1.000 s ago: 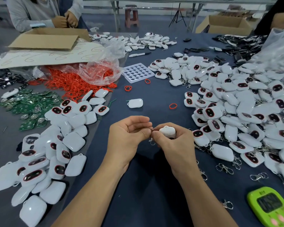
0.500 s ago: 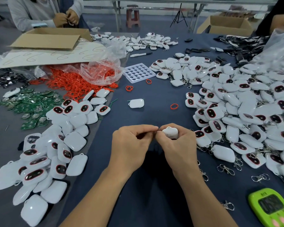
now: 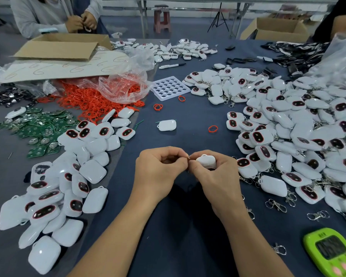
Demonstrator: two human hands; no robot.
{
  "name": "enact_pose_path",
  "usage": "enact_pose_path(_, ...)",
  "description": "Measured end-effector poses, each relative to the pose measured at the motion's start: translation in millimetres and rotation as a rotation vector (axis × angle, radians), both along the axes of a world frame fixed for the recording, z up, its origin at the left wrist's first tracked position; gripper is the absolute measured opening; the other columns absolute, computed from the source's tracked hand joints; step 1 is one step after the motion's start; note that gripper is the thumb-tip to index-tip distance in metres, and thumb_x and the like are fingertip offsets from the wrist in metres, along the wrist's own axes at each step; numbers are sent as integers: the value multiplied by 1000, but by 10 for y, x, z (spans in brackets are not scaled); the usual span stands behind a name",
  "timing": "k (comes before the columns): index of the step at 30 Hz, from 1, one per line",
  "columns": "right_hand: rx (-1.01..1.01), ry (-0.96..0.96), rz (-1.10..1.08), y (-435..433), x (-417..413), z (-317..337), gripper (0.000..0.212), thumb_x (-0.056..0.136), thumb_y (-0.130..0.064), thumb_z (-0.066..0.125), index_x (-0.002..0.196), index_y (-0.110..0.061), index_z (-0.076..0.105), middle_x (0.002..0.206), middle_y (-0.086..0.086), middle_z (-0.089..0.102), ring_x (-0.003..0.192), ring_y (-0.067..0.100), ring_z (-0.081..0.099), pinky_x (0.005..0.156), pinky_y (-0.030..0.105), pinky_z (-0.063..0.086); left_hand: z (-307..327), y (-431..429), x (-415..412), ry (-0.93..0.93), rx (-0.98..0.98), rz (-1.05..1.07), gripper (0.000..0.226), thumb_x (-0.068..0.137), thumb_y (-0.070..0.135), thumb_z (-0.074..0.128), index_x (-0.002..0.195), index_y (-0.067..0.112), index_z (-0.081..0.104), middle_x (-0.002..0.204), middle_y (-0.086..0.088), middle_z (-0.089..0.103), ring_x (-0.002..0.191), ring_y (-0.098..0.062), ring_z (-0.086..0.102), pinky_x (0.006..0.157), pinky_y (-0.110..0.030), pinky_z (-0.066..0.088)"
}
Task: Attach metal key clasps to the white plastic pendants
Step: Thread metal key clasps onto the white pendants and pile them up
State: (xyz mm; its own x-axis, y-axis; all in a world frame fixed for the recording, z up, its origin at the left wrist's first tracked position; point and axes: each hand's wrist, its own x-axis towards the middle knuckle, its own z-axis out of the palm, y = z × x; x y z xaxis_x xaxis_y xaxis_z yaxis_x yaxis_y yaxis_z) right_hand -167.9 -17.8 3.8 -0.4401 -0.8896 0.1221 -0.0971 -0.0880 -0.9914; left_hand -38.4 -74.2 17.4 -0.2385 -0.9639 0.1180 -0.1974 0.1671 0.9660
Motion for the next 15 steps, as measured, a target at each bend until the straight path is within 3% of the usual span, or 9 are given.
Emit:
enact_pose_path(4, 14, 0, 3, 3, -3, -8, 9, 76, -13, 70, 73, -18, 76, 69, 3, 72, 62, 10, 62, 59, 23, 51, -4, 1, -9, 19, 40, -9, 24, 74, 13, 73, 74, 36, 79, 76, 11, 77, 75, -5, 74, 68, -14, 54)
enact_pose_path(8, 12, 9, -42, -8, 6, -12, 7, 75, -15, 70, 72, -19, 75, 66, -1, 69, 59, 5, 57, 55, 18, 47, -13, 43, 3, -127, -105, 41, 29, 80, 16, 78, 80, 45, 78, 77, 25, 74, 73, 3, 71, 64, -9, 51)
enact_pose_path(12, 21, 9, -47, -11, 11, -12, 7, 73, -15, 68, 72, -17, 74, 64, 5, 67, 57, 8, 54, 53, 21, 45, -8, 96, 20, -176, -305, 47, 29, 82, 12, 79, 85, 40, 79, 87, 31, 72, 86, 4, 70, 76, -10, 52)
enact_pose_path(15, 31, 18, -50, -9, 10, -23, 7, 72, -14, 67, 70, -17, 73, 59, -2, 62, 54, 7, 50, 50, 21, 42, 4, 93, 29, -204, -357, 17, 30, 83, 8, 78, 88, 37, 80, 91, 30, 73, 90, 4, 70, 81, -12, 53)
